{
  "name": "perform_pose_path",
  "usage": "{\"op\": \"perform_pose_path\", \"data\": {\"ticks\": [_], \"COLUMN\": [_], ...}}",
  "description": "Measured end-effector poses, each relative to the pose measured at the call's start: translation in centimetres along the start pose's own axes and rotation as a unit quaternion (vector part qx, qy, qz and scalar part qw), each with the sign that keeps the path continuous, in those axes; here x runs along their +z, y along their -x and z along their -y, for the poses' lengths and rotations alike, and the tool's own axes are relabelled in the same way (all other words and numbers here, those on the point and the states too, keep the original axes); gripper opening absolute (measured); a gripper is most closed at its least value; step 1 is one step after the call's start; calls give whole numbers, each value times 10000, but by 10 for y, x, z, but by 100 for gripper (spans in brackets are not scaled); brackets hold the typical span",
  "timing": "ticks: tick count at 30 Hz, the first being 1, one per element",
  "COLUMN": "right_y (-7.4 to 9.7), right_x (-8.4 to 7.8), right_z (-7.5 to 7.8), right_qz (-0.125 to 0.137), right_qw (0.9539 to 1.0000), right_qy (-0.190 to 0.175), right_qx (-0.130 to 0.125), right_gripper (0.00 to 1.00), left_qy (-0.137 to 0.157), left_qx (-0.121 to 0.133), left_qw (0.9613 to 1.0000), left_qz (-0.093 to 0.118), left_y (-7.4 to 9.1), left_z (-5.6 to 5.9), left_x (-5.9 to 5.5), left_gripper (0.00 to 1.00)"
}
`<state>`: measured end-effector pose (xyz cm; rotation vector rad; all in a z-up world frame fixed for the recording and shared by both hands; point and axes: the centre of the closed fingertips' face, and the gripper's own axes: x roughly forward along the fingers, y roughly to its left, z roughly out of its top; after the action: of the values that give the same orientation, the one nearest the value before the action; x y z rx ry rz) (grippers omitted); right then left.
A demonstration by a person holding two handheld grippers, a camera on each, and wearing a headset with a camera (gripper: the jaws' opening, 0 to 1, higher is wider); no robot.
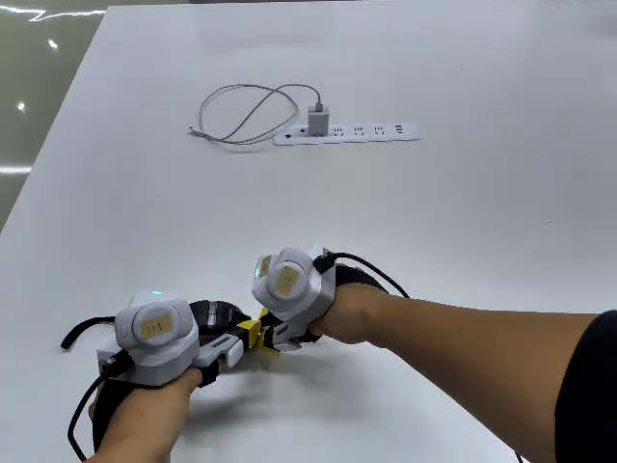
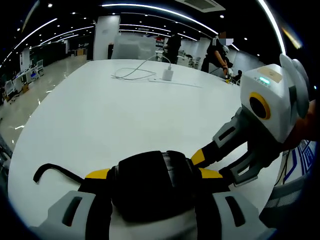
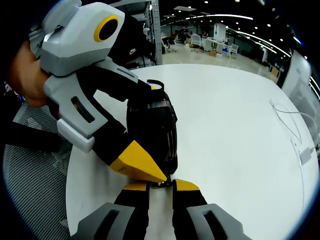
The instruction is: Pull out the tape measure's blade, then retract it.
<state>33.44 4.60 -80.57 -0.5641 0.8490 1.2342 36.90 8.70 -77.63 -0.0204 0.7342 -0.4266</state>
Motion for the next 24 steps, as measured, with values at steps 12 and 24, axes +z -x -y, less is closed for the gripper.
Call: {"op": "perform_pose_path", "data": {"ticks": [12, 24], "right_y": [30, 70], "right_x": [-5, -23], "right_z": [8, 3], "right_qz": [178, 538], "right_qw": [9993, 9951], "right_qy": [-115, -504], "right_qx": [-308, -654], "right_gripper": [22, 29], "left_qy": [-130, -223], "left_qx": [-120, -172], "left_qw": [9998, 9989], "left_qz": [106, 363], "left_y": [7, 24], "left_z": [0, -18], "left_x": [11, 30], "left_gripper": [63, 86]}}
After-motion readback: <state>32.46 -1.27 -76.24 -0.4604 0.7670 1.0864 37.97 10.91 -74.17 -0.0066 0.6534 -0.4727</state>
